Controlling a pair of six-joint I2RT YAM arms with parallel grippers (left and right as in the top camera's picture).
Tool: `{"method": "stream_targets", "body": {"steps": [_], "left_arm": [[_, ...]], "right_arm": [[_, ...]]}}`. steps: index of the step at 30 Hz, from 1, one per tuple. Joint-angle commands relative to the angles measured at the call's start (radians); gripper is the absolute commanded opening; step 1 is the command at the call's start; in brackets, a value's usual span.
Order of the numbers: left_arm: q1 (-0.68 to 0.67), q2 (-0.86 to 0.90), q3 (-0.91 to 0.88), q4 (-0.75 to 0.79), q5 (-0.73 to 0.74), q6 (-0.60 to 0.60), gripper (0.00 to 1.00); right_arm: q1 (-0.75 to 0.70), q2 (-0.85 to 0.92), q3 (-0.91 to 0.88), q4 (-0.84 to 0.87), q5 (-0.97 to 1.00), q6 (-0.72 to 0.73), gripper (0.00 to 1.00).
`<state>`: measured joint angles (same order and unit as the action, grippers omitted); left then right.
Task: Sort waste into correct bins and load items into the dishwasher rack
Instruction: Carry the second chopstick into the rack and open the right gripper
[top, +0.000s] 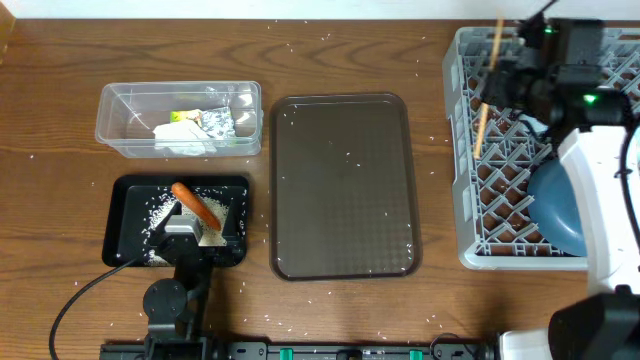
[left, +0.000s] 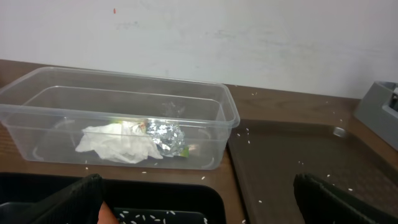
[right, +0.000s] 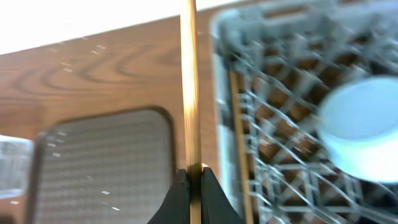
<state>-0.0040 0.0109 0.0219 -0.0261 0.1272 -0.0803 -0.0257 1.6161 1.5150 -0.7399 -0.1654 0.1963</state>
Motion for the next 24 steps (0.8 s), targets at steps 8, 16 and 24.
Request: {"method": "stream_targets", "body": {"steps": [8, 16, 24], "left_arm": [[-0.004, -0.006, -0.018, -0.032, 0.010, 0.005, 0.98], [-0.004, -0.006, -0.018, -0.032, 0.010, 0.005, 0.98], [-0.004, -0.006, -0.018, -0.032, 0.011, 0.005, 0.98]], "right_arm": [[-0.014, 0.157, -0.013, 0.034, 0.058, -0.191, 0.01], [-0.012, 0.216, -0.013, 0.071, 0.071, -0.182, 0.54], [-0.012, 0.192, -0.011, -0.013, 0.068, -0.027, 0.89]]}}
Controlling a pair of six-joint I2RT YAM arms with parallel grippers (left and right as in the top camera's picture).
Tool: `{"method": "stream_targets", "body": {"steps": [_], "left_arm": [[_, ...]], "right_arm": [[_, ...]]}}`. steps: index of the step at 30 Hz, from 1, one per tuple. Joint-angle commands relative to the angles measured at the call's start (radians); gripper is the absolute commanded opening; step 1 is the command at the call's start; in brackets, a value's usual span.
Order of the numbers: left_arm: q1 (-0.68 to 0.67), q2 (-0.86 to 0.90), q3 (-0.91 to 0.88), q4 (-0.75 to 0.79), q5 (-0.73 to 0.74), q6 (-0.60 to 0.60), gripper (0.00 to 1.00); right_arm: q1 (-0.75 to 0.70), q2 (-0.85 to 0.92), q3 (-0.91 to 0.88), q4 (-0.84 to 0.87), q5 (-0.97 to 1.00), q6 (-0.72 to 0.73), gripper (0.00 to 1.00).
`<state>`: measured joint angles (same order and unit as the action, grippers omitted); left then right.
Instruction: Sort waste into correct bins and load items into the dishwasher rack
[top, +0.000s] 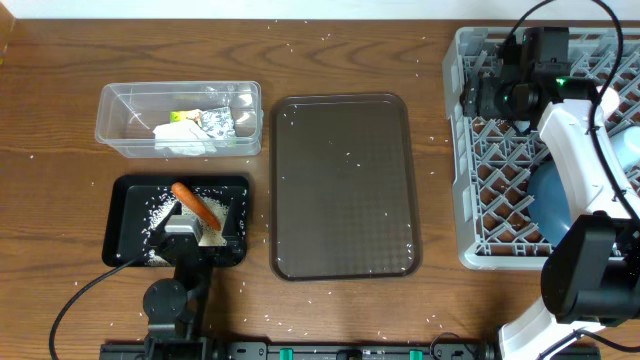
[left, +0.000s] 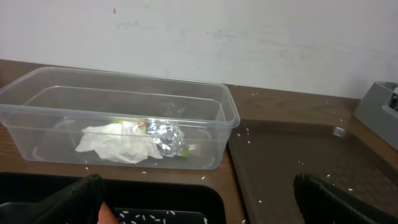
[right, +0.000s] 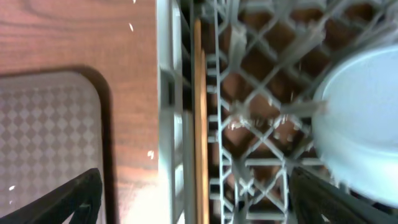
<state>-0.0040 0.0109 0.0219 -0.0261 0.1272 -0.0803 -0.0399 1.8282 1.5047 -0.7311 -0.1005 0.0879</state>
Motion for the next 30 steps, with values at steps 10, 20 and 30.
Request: {"method": "stream_targets", "body": {"steps": [10, 20, 30], "left_arm": [[-0.004, -0.006, -0.018, -0.032, 0.010, 0.005, 0.98], [-0.004, -0.006, -0.018, -0.032, 0.011, 0.005, 0.98], [-0.004, -0.006, -0.018, -0.032, 0.010, 0.005, 0.98]], "right_arm": [[0.002, -0.192, -0.011, -0.341, -0.076, 0.194, 0.85], [0.002, -0.633, -0.363, -0.401, -0.055, 0.256, 0.83], [0.002, -1.213, -0.727, -0.313, 0.048, 0.392, 0.99]]}}
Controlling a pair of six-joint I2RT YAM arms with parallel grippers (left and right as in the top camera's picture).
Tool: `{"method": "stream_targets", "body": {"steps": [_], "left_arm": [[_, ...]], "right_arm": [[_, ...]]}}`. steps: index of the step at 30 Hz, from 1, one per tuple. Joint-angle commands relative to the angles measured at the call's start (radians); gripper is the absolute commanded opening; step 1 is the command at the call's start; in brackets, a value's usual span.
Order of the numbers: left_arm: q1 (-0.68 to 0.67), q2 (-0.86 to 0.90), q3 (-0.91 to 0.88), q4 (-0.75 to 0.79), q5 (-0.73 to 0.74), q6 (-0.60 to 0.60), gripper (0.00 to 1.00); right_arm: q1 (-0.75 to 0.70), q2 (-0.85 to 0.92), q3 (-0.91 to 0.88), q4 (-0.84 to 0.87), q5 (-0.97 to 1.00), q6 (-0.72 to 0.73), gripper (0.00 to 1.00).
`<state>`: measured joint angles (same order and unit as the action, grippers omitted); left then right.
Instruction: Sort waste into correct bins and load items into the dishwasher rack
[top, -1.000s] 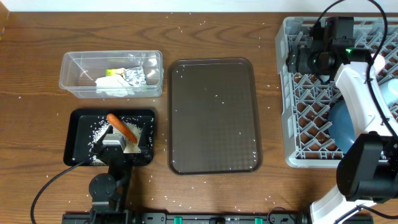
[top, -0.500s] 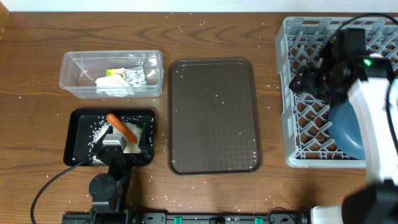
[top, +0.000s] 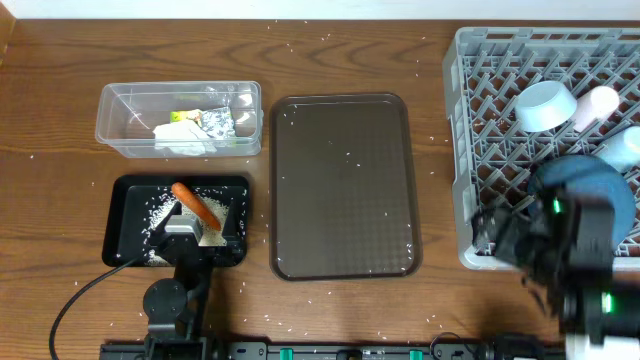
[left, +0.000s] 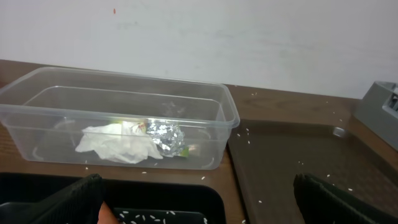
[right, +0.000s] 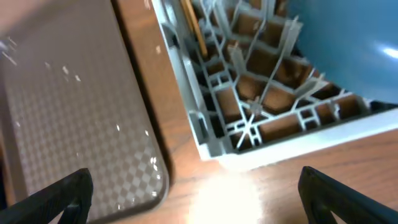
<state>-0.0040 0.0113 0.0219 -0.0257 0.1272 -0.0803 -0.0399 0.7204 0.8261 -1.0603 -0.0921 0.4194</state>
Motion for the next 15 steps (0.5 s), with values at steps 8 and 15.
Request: {"method": "stream_targets", "body": {"steps": [8, 15], "left_arm": [[-0.004, -0.006, -0.018, -0.032, 0.010, 0.005, 0.98], [-0.004, -0.006, -0.018, -0.032, 0.010, 0.005, 0.98]], "right_arm": [[0.002, -0.306, -0.099, 0.045, 0.039, 0.063, 0.99], [0.002, -0.308, -0.100, -0.005, 0.040, 0.063, 0.99]]}}
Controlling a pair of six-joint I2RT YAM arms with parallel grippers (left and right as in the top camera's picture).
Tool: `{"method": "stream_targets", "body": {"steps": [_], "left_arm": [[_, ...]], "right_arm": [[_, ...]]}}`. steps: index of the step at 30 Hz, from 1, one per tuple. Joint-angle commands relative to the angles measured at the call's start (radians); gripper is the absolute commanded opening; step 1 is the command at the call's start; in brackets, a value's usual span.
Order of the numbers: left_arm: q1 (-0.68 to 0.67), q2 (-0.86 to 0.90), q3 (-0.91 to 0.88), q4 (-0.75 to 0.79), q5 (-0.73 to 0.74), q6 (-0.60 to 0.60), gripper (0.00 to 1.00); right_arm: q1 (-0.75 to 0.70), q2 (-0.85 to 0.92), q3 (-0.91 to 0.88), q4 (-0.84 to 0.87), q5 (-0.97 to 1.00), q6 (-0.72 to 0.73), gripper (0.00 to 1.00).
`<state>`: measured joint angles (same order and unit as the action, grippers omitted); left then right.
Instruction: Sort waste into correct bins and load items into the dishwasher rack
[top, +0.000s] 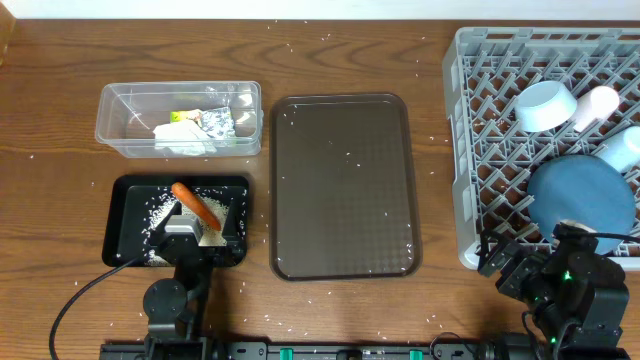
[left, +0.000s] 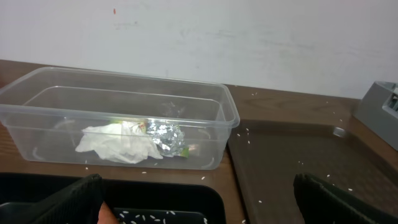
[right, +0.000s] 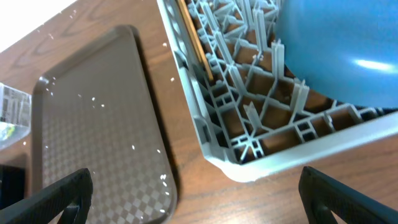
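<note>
The grey dishwasher rack (top: 460, 150) at the right holds a white bowl (top: 545, 104), a blue plate (top: 582, 195) and pale cups. Wooden chopsticks (right: 198, 43) lie along its left side. My right gripper (top: 512, 270) (right: 199, 208) is open and empty, low at the table's front edge, just in front of the rack's near corner. My left gripper (top: 198, 225) (left: 199, 208) stands open over the black tray (top: 125, 215), which holds rice and an orange sausage (top: 195, 205). Behind it, the clear bin (top: 180, 118) (left: 124, 118) holds a tissue and crumpled foil.
A brown serving tray (top: 343, 185) lies between the bins and the rack, with only rice grains on it. Loose rice is scattered over the wooden table. The rack's front rim (right: 298, 155) is close before the right wrist camera.
My right arm has drawn back a little further toward the table's front edge, from over the rack's near rim to just in front of it. The left arm has not moved.
My right gripper was shut on a wooden chopstick above the rack's far left part. Then it was open there, with the chopstick lying in the rack. After that it was at the rack's near corner, and now it is in front of the rack. The left stayed put.
</note>
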<state>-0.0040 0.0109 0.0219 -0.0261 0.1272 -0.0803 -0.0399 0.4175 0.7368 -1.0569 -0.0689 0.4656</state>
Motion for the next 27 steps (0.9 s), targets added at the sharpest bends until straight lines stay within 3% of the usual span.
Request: {"method": "stream_targets", "body": {"steps": [1, 27], "left_arm": [[-0.004, -0.006, -0.018, -0.032, 0.010, 0.005, 0.98], [-0.004, -0.006, -0.018, -0.032, 0.010, 0.005, 0.98]], "right_arm": [[0.002, -0.005, -0.011, -0.011, 0.016, 0.016, 0.99], [0.059, -0.051, -0.012, -0.027, 0.016, 0.016, 0.99]]}}
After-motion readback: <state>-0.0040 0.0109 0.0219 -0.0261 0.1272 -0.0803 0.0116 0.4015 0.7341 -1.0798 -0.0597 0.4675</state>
